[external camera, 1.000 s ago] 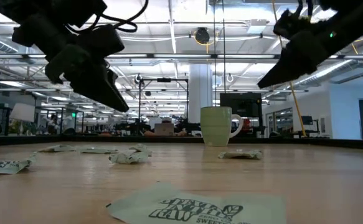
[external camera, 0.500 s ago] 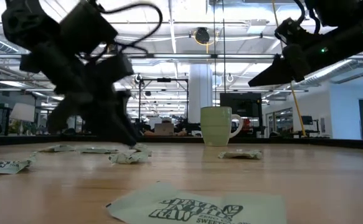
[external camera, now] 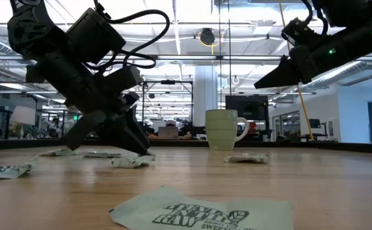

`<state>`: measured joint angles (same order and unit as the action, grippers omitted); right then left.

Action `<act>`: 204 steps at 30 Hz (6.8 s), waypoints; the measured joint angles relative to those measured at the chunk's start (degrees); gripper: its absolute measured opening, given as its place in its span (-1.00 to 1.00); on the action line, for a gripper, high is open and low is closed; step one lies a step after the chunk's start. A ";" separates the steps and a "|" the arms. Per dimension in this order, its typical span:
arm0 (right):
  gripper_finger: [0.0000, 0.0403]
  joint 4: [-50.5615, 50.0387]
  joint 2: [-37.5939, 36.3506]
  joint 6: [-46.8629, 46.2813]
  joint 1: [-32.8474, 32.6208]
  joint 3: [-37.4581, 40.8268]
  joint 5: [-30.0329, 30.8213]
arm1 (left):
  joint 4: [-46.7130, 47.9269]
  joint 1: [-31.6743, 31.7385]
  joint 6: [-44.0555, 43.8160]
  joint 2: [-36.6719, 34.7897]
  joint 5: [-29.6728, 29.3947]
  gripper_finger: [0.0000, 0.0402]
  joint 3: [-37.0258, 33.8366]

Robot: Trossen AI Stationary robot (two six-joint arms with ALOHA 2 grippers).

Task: Pick and place Stevia / Truvia into bins
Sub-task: Put the stevia packet into the orange bin

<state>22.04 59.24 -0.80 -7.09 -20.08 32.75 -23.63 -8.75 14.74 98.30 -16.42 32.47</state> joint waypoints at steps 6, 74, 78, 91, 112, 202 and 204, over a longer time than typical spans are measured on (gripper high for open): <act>-0.27 -0.02 0.00 -0.02 0.00 0.00 -0.01 | 0.36 1.09 -0.04 0.00 -3.33 -0.47 0.00; -0.27 42.67 26.97 4.54 3.28 -0.20 -34.37 | -9.58 9.81 -27.88 0.00 29.19 -0.97 19.78; -0.31 43.29 26.97 4.76 3.28 -0.20 -34.27 | -10.51 9.81 -27.02 -0.02 27.84 -0.98 19.82; -0.61 42.83 26.97 4.50 4.15 -0.20 -34.10 | -8.11 9.81 -25.60 -0.02 26.00 -0.90 19.82; -0.62 27.72 27.44 3.23 4.55 -2.97 -34.14 | -7.92 11.13 -20.43 -0.98 26.44 -0.67 19.75; -0.61 -45.66 7.87 -99.81 -43.21 -16.55 -47.56 | 10.60 14.62 -18.00 -16.72 22.29 -0.67 20.26; -0.59 -45.62 7.87 -98.60 -43.15 -16.55 -47.56 | 10.60 14.62 -18.00 -16.72 22.29 -0.67 20.26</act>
<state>-23.58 67.11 -99.40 -50.24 -36.63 -14.81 -13.04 5.87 -3.27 81.58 5.87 52.73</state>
